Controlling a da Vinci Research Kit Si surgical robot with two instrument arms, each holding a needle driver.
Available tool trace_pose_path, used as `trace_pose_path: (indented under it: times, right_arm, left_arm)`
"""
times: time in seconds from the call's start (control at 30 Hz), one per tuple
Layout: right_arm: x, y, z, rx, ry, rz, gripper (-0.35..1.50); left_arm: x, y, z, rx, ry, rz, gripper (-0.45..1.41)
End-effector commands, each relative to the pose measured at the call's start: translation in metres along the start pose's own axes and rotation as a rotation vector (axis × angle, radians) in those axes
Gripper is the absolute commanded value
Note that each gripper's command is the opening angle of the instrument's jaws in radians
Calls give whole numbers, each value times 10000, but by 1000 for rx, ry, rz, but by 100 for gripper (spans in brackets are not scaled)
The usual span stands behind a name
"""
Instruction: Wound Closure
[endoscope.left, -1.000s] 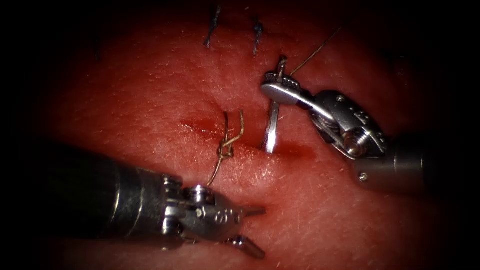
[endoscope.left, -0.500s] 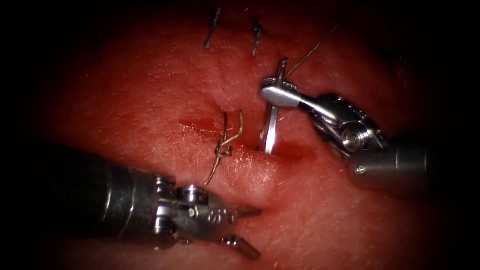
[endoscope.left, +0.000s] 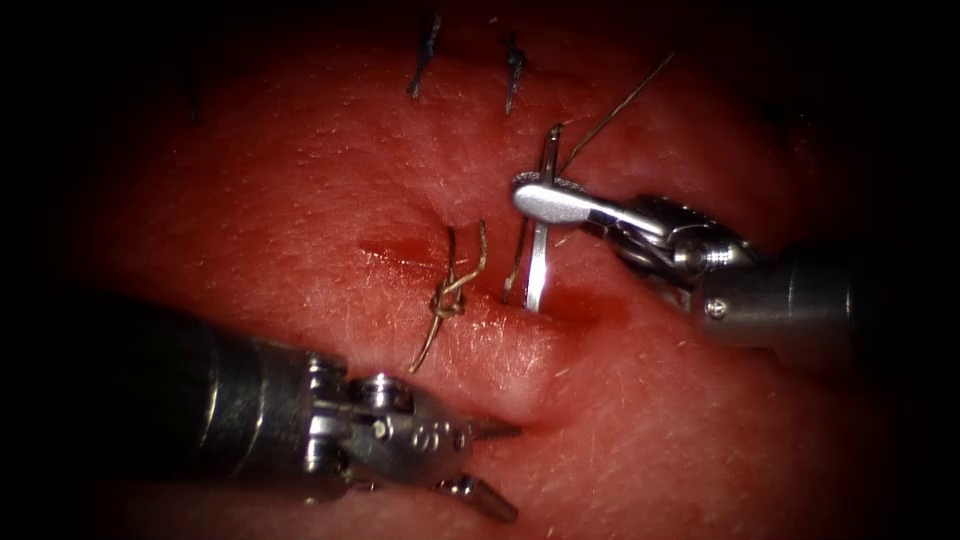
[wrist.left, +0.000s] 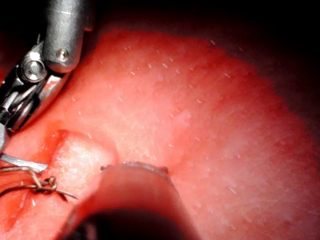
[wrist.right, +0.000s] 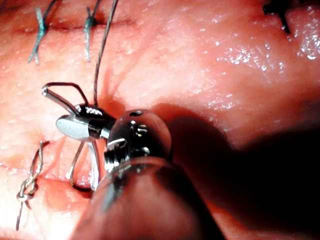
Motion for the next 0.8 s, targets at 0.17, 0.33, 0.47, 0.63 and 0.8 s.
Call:
trace_pose_path:
  times: [0.17,0.33,0.47,0.63,0.8]
  right_arm:
    - [-27,8,7,21,-57,91,-35]
    - [-48,-1,9,25,-85,146,-35]
    - [-58,-12,8,33,-104,185,-35]
    - [-64,-20,9,43,-110,199,-35]
    - [-63,-28,10,52,-106,223,-35]
  left_arm:
    - [3,-1,6,4,0,1,47]
    - [4,1,1,-2,-1,2,47]
    - [5,1,1,-1,-1,2,47]
    - [5,2,1,-1,-1,2,47]
    - [5,3,1,-1,-1,2,47]
